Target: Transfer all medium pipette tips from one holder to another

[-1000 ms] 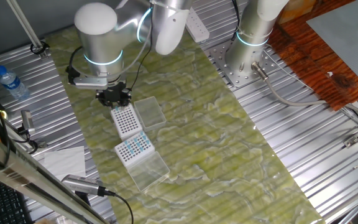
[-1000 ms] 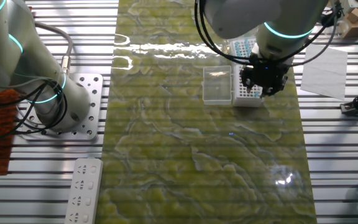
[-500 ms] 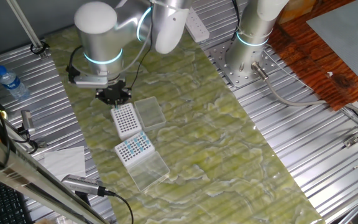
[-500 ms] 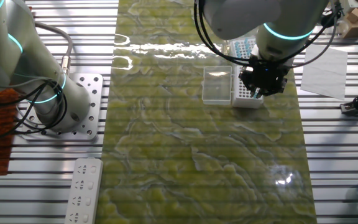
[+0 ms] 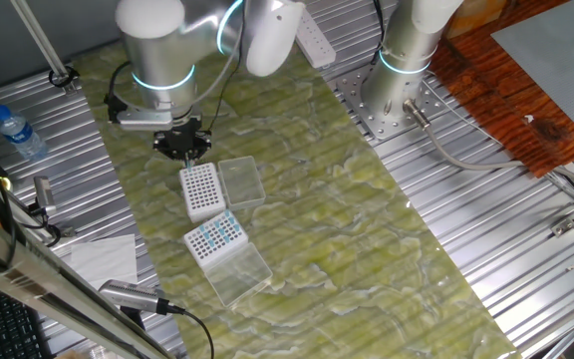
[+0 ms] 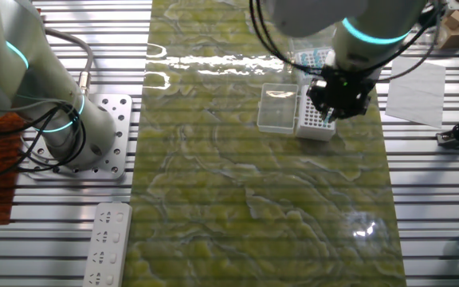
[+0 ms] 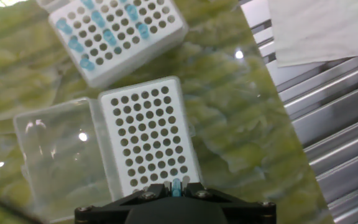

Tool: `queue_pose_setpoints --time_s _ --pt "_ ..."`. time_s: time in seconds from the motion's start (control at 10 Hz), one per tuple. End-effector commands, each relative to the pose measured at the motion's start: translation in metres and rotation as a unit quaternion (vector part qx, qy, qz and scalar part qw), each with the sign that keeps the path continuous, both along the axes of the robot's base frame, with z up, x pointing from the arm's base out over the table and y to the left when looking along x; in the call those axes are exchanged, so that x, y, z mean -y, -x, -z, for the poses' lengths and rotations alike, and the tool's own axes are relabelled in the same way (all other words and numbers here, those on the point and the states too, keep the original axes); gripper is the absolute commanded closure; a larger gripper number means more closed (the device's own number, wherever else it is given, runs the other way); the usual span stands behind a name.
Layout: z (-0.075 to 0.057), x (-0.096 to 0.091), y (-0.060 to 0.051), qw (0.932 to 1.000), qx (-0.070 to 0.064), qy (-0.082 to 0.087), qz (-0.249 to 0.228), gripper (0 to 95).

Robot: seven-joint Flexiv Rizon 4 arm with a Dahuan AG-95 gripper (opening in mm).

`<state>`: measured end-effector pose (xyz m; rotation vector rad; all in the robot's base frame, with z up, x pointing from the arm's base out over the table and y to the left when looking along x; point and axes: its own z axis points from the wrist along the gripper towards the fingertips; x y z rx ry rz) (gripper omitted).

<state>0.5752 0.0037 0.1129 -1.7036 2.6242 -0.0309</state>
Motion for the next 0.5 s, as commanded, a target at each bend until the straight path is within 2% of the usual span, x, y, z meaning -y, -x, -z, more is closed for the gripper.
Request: queue_pose_setpoints --time_s 0.1,0.2,0.4,0.5 --pt "-0.020 -0.005 0.002 0.9999 -0.009 0.002 -0.007 95.0" --pt "-0.037 -0.012 0.003 0.9998 -0.017 0.006 -0.006 95.0" --pt "-0.056 -0.027 0.001 0.9996 -0.028 0.005 0.005 95.0" --pt "-0.067 -0.043 -0.004 0.9993 -0.031 0.006 0.021 95.0"
